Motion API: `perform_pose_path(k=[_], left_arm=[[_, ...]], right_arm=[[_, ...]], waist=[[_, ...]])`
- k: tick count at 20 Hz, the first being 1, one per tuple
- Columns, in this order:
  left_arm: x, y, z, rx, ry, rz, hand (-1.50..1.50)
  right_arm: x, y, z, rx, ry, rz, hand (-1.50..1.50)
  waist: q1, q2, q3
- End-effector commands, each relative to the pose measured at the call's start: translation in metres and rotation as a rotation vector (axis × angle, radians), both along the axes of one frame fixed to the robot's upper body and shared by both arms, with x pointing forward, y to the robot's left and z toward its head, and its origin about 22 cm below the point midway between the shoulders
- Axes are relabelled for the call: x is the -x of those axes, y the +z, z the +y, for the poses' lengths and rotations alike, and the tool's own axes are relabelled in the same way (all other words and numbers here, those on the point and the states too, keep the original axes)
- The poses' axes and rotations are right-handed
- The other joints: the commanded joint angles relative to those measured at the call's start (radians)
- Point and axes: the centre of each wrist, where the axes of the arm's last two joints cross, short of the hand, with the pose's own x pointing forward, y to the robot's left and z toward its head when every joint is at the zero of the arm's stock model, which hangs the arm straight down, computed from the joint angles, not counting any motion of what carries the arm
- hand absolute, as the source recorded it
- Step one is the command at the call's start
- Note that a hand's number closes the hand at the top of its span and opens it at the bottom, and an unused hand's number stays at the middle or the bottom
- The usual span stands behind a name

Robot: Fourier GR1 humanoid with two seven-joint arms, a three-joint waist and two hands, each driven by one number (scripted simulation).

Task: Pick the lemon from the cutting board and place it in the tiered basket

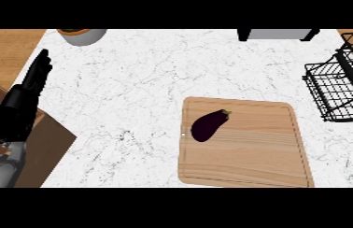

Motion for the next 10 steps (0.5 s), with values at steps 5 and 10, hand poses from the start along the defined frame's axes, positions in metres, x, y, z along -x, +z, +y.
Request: perform_pose_path(k=[5, 10], left_arm=[[0.007, -0.046, 0.0, 0.05, 0.019, 0.107, 0.0], [0.004, -0.043, -0.017, 0.068, 0.012, 0.128, 0.0]], right_arm=[[-0.03, -0.016, -0.052, 0.054, 0.004, 0.019, 1.5], [-0.035, -0.046, -0.079, 0.005, 0.06, 0.111, 1.5]], waist=[[0.008, 0.019, -0.029], [-0.004, 0.014, -0.027]])
